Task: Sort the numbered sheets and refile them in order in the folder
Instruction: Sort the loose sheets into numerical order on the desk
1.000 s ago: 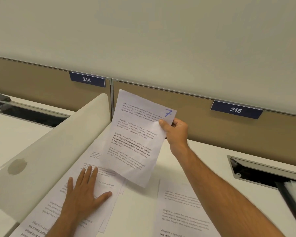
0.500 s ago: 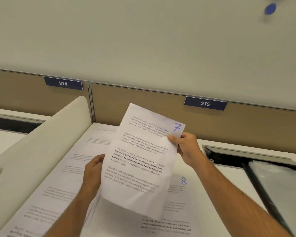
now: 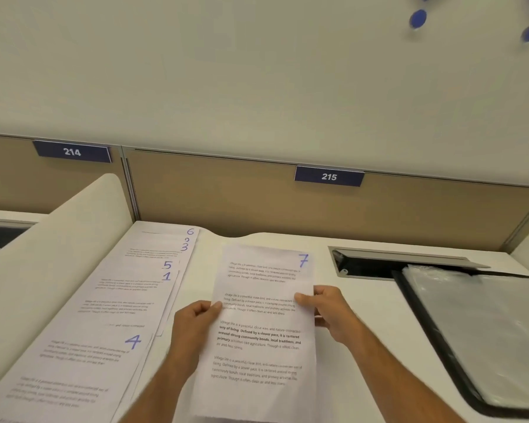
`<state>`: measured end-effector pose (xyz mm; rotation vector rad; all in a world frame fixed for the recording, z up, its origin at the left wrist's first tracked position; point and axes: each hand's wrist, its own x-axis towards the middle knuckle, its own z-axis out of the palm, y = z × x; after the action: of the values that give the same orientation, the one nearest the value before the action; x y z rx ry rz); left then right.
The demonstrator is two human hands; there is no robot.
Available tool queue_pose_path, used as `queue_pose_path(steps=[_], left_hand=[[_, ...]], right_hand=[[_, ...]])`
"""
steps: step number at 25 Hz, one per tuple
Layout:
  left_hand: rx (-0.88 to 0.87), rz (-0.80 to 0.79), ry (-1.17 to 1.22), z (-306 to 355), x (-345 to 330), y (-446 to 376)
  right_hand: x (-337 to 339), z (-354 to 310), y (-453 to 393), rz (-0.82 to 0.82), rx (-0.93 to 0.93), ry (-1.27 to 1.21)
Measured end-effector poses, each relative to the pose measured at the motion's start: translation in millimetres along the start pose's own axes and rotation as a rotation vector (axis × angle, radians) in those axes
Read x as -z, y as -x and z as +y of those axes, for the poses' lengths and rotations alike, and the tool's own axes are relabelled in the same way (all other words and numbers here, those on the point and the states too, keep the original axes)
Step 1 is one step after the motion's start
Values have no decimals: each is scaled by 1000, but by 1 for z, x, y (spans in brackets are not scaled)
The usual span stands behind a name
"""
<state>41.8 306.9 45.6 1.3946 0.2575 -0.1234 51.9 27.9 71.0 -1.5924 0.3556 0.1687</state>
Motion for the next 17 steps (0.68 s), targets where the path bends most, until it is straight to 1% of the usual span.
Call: queue_pose_path(steps=[2,4,10,14,17], left_hand=[[16,16,-23,-12,-2,1],[15,29,-91,-22,-2,3],[-12,35,-379,-43,5,3],[-1,27,-442,-50,8,1],[11,20,-488,-52,9,-2]], right_hand=[[3,14,8,-26,-54,65],[5,26,13,-14,-92,105],[5,53,23,98,-126,150],[6,63,24,170,-142,161],[7,68,21,186,-153,181]])
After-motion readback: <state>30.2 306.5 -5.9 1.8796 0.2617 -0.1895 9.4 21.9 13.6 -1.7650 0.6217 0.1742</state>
